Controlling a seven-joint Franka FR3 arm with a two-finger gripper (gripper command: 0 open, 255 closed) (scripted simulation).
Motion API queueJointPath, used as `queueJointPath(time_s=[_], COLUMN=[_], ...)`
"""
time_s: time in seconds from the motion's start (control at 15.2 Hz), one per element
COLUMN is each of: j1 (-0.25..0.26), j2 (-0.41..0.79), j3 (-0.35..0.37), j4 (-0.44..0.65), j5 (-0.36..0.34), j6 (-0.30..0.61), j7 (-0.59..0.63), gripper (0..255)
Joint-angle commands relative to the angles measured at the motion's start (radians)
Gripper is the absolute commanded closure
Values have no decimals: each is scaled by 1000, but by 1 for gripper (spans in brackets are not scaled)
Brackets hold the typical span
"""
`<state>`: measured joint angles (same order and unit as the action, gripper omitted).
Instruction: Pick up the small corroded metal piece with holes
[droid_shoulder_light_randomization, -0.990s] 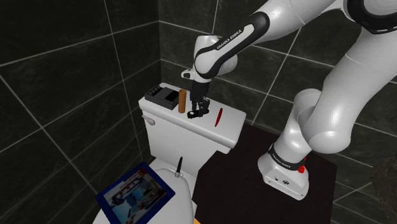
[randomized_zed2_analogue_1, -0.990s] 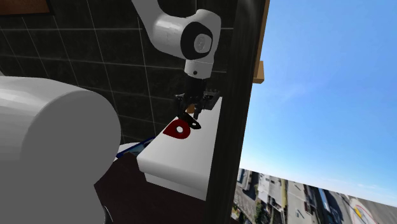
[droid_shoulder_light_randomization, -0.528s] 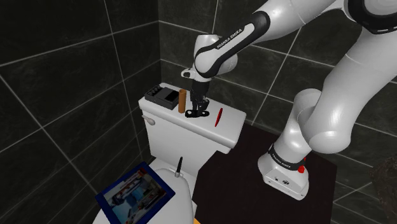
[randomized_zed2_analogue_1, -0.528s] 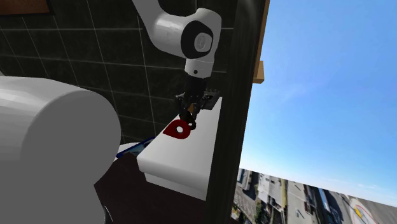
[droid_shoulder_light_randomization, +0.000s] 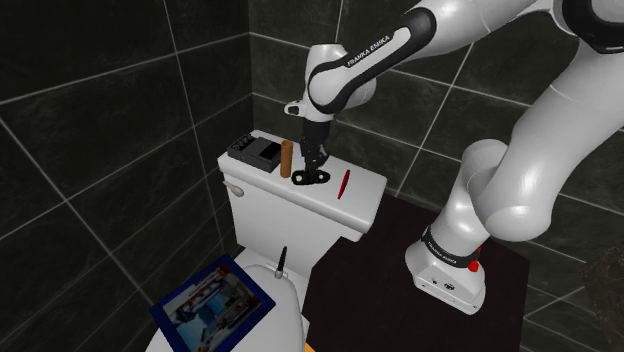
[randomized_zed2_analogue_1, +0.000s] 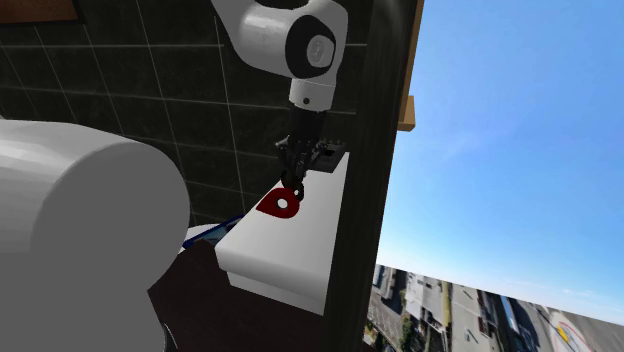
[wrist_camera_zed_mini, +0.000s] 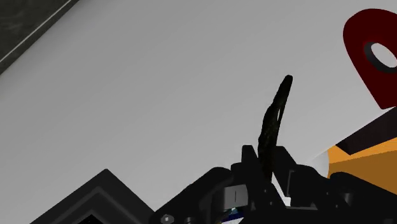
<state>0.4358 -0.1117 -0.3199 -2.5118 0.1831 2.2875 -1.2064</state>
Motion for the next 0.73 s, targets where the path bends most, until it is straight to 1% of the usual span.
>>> queueJointPath(time_s=[0.0, 0.53, 0.66], j1=[-4, -12, -13], j2=[-25, -101, -103], j3=[1, 9, 9], j4=[5, 49, 50], j5=[-16, -55, -56], j6=[-29, -143, -145], j7=[14, 57, 57], gripper=[255, 255, 255])
